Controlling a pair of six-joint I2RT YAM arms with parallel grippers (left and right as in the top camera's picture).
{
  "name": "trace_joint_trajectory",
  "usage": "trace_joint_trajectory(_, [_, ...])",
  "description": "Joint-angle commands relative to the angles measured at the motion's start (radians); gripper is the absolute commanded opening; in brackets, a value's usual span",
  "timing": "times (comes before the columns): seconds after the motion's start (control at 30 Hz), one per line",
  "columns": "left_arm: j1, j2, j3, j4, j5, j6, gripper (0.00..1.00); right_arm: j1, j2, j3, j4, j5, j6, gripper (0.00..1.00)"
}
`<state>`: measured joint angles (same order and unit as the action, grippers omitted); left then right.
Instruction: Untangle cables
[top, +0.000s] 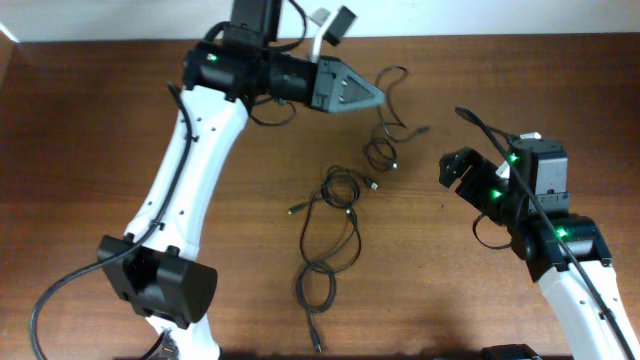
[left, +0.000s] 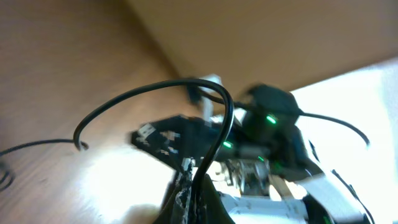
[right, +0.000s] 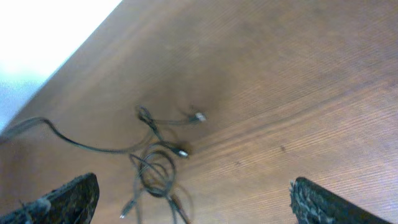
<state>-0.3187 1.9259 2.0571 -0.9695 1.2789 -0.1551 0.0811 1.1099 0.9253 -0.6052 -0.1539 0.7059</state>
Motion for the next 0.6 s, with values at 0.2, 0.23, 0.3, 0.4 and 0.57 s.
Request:
trace_joint_trajectory(0.2, [-0.092, -0.039, 0.008, -0.005, 0.295, 0.089, 0.0, -0.004, -0.002, 0.003, 0.361, -0.156, 0.005, 0.98])
trace_joint_trajectory(0.23, [-0.092, -0.04, 0.008, -0.005, 0.295, 0.09, 0.0, -0.004, -0.002, 0.003, 0.373, -0.191, 0.006, 0.98])
trace_joint_trajectory(0.3, [-0.092, -0.04, 0.008, -0.005, 0.257, 0.112, 0.0, -0.004, -0.002, 0.003, 0.373, -0.278, 0.01, 0.99])
trace_joint_trajectory(0.4, [-0.093, -0.04, 0.008, -0.005, 0.171, 0.177, 0.0, -0.004, -0.002, 0.003, 0.328, -0.442, 0.11, 0.99])
trace_joint_trajectory(0.57, [-0.108, -0.042, 0.008, -0.005, -0.047, 0.367, 0.0, -0.004, -0.002, 0.003, 0.31, -0.623, 0.306, 0.99])
